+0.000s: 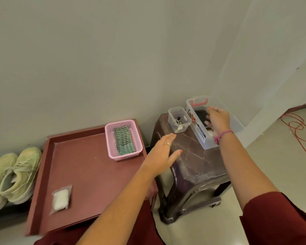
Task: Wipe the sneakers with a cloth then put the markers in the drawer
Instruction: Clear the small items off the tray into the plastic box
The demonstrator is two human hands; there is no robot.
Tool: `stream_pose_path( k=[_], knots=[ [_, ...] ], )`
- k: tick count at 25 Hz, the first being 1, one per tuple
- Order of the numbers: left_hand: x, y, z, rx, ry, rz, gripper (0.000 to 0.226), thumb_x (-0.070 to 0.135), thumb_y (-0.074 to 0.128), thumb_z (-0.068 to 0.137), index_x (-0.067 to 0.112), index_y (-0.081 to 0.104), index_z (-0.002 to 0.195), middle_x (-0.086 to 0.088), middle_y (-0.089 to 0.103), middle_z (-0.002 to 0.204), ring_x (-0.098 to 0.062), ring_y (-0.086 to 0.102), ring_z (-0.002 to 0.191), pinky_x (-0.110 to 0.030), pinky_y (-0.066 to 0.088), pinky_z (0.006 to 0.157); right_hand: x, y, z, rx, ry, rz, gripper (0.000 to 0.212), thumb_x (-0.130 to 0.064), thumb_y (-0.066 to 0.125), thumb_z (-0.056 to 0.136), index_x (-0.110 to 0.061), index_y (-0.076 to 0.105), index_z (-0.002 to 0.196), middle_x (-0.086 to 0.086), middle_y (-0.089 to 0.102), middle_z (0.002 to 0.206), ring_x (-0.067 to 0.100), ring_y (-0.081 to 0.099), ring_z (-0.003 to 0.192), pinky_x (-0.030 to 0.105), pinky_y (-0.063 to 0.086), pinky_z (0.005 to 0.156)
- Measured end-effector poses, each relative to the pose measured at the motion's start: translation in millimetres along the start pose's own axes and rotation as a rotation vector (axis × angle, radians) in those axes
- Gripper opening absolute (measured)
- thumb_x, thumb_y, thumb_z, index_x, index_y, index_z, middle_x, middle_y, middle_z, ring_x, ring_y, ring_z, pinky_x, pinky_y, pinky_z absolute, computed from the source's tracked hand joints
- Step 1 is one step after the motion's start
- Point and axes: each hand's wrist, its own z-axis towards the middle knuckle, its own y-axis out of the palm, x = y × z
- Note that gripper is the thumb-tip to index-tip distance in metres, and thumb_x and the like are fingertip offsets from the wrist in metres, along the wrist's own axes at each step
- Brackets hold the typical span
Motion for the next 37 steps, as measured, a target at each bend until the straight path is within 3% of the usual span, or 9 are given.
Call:
stream_pose_path(
  k=[2,7,10,13,19,24,29,33,37],
  knots=[
    [-15,-16,-36,0.077,-0.059,-0.065,0.060,0.039,0.051,0.097,0.014,0.031,0.149,0.000,0.038,0.148,-0.011,0.036,0.136,-0.023,0.027,0.113,4,13,-39,-0.091,0.021,0.134,0.017,-0.008,0.056,0.088,-0.015,0.064,0.101,-0.001,0.060,0.076,0.008,0.054,0.064,0.017,0.046,0.049],
    [-45,-51,-117,0.353,-0.198,-0.138,0.046,0.029,0.055,0.097,0.012,0.047,0.138,0.002,0.050,0.133,-0.009,0.047,0.122,-0.022,0.037,0.103,31,52,-133,-0.298,0.143,0.179,0.019,-0.015,0.057,0.091,-0.018,0.064,0.109,-0.001,0.066,0.095,0.009,0.062,0.085,0.024,0.053,0.075],
    [-65,-71,-157,0.475,-0.251,-0.135,0.038,0.025,0.056,0.097,0.009,0.053,0.132,0.002,0.054,0.125,-0.004,0.049,0.112,-0.012,0.034,0.094,49,84,-181,-0.344,0.209,0.176,0.020,-0.013,0.054,0.092,-0.015,0.063,0.110,-0.001,0.066,0.090,0.009,0.060,0.079,0.022,0.049,0.070],
    [-89,-88,-197,0.596,-0.334,-0.199,0.031,0.022,0.058,0.095,0.012,0.058,0.124,0.002,0.059,0.118,-0.006,0.056,0.107,-0.021,0.042,0.092,70,117,-218,-0.420,0.276,0.169,0.019,-0.013,0.054,0.091,-0.014,0.063,0.108,-0.001,0.065,0.087,0.008,0.060,0.075,0.021,0.048,0.063],
    [-149,-116,-270,0.809,-0.686,-0.519,0.025,0.025,0.056,0.096,0.017,0.061,0.119,0.002,0.065,0.110,-0.013,0.061,0.102,-0.026,0.047,0.086,114,177,-271,-0.476,0.393,0.098,0.018,-0.014,0.057,0.090,-0.016,0.064,0.107,0.001,0.068,0.094,0.008,0.063,0.078,0.024,0.050,0.070],
    [-196,-123,-300,0.971,-0.898,-0.813,0.020,0.021,0.058,0.092,0.020,0.061,0.112,0.001,0.066,0.106,-0.011,0.064,0.097,-0.037,0.051,0.096,154,223,-293,-0.540,0.465,-0.081,0.018,-0.012,0.053,0.091,-0.018,0.065,0.102,-0.004,0.064,0.080,0.006,0.059,0.068,0.021,0.046,0.063],
    [-224,-109,-318,1.059,-0.961,-1.138,0.029,0.012,0.053,0.098,0.005,0.056,0.126,-0.005,0.065,0.105,-0.015,0.064,0.099,-0.026,0.052,0.084,194,261,-301,-0.563,0.576,-0.248,0.012,-0.012,0.052,0.092,-0.019,0.062,0.091,-0.002,0.063,0.077,0.007,0.058,0.067,0.022,0.045,0.058],
    [-238,-111,-327,1.169,-0.932,-1.451,0.029,0.010,0.045,0.101,0.003,0.048,0.130,-0.010,0.061,0.111,-0.021,0.060,0.108,-0.035,0.047,0.097,222,292,-302,-0.570,0.599,-0.348,0.009,-0.010,0.052,0.093,-0.013,0.059,0.088,0.002,0.059,0.076,0.010,0.057,0.065,0.021,0.045,0.057],
    [-245,-113,-323,1.165,-0.932,-1.497,0.024,0.012,0.046,0.101,0.006,0.051,0.124,-0.009,0.062,0.111,-0.019,0.062,0.105,-0.037,0.047,0.097,244,317,-307,-0.682,0.578,-0.460,0.021,-0.018,0.055,0.092,-0.008,0.061,0.109,0.002,0.060,0.085,0.012,0.057,0.073,0.025,0.046,0.064]
  ],
)
